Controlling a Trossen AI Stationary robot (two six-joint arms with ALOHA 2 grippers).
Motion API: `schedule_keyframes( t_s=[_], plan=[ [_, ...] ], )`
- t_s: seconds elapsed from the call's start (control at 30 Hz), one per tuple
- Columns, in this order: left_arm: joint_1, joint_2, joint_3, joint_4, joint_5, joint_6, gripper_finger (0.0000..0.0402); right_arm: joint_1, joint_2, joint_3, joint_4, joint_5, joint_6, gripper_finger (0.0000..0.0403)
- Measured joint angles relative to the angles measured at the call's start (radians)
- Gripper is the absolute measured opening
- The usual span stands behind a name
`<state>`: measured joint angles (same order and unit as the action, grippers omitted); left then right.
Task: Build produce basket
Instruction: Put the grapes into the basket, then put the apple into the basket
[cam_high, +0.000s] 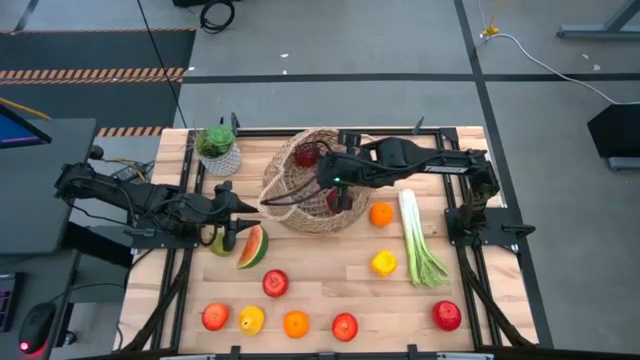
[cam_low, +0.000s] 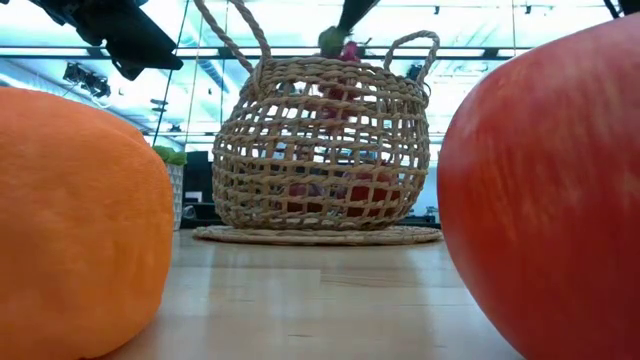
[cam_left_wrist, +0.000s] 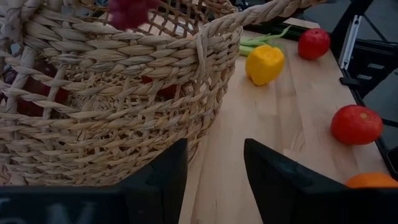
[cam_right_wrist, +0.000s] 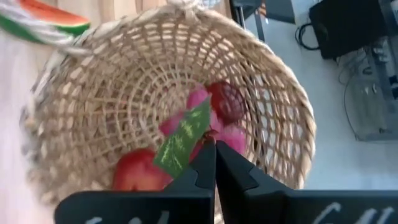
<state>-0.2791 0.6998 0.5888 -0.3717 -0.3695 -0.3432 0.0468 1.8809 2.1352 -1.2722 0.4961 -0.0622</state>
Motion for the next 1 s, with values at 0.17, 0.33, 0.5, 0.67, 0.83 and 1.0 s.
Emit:
schedule_keyframes(
  t_s=[0.17, 0.33, 0.5, 0.67, 0.83, 1.0],
  plan=[
    [0.0, 0.0, 0.0, -0.001, 0.0, 0.0, 0.0164, -0.031, 0.0, -0.077, 0.142, -0.027, -0.06, 0.001],
    [0.0, 0.0, 0.0, -0.01, 0.0, 0.037, 0.0164, -0.059, 0.0, -0.128, 0.199, -0.026, -0.069, 0.0037],
    [0.0, 0.0, 0.0, -0.01, 0.0, 0.041, 0.0164, -0.065, 0.0, -0.193, 0.202, -0.026, -0.061, 0.0097],
    [0.0, 0.0, 0.0, -0.01, 0.0, 0.052, 0.0164, -0.061, 0.0, -0.241, 0.202, -0.057, 0.009, 0.0167],
    [0.0, 0.0, 0.0, -0.01, 0.0, 0.055, 0.0164, -0.015, -0.003, -0.23, 0.204, -0.09, 0.068, 0.0216],
    [0.0, 0.0, 0.0, -0.006, 0.0, 0.094, 0.0164, 0.071, -0.005, -0.169, 0.206, -0.092, 0.071, 0.0225]
  ],
)
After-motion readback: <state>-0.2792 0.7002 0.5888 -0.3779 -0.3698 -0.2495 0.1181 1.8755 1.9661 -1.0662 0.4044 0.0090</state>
